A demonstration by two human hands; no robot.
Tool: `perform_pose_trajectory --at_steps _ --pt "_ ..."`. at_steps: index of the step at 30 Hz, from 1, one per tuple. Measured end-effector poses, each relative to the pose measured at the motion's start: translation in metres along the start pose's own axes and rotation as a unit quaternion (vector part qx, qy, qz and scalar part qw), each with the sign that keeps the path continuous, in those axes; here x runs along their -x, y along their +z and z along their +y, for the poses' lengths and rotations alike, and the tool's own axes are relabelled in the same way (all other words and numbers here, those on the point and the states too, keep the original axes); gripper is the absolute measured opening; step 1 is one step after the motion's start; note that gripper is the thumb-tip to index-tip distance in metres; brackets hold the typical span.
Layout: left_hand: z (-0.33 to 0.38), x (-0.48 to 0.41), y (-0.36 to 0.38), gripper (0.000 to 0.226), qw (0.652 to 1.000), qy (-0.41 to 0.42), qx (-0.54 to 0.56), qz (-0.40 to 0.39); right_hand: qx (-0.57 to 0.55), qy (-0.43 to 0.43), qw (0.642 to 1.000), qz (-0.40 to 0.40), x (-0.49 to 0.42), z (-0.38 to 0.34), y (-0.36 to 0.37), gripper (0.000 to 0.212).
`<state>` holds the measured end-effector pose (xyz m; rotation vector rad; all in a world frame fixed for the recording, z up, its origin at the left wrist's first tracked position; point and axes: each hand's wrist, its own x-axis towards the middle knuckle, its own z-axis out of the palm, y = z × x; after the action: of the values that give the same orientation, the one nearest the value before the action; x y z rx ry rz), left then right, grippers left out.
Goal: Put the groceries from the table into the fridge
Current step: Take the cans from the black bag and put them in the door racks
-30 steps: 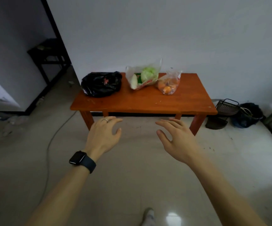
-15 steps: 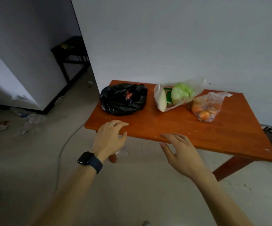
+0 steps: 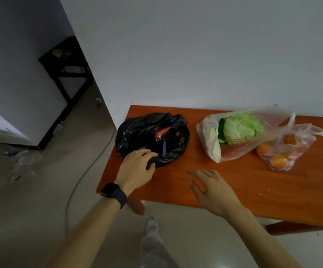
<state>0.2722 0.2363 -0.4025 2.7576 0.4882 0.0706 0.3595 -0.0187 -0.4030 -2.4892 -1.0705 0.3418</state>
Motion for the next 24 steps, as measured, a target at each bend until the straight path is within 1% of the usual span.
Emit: perform_pose_trajectory --at_steps 3,6,9,13,16,18,20,22,24 --pt "-0.029 -0.057 0.001 0.040 0.999 0.033 -0.010 -0.030 -0.004 0.039 0.999 -0.016 -0.047 -0.006 0.013 0.041" --pt "-0.058 -0.110 0.000 0.040 0.996 0.078 -0.036 -0.033 0.003 0.070 0.997 -0.029 -0.087 -0.016 0.022 0.044" --pt "-0.082 -0.160 0.004 0.041 0.987 0.132 -0.081 -0.045 0.003 0.093 0.995 -0.025 -0.127 -0.022 0.030 0.044" --pt "-0.096 -0.209 0.018 0.046 0.966 0.195 -0.143 -0.092 0.017 0.101 0.995 -0.003 -0.183 -0.027 0.047 0.045" --pt "-0.101 -0.240 0.032 0.063 0.942 0.237 -0.203 -0.125 0.071 0.073 0.995 0.005 -0.225 -0.029 0.066 0.048" --pt "-0.106 -0.263 0.042 0.068 0.923 0.254 -0.239 -0.162 0.106 0.064 0.992 -0.011 -0.253 -0.023 0.077 0.053" --pt "-0.112 -0.285 0.054 0.067 0.908 0.264 -0.262 -0.193 0.117 0.080 0.989 -0.044 -0.279 -0.012 0.084 0.059" --pt "-0.114 -0.304 0.067 0.065 0.899 0.267 -0.280 -0.207 0.119 0.128 0.981 -0.089 -0.296 0.006 0.091 0.065" --pt "-0.115 -0.318 0.078 0.061 0.908 0.238 -0.258 -0.230 0.101 0.197 0.968 -0.117 -0.305 0.029 0.097 0.069"
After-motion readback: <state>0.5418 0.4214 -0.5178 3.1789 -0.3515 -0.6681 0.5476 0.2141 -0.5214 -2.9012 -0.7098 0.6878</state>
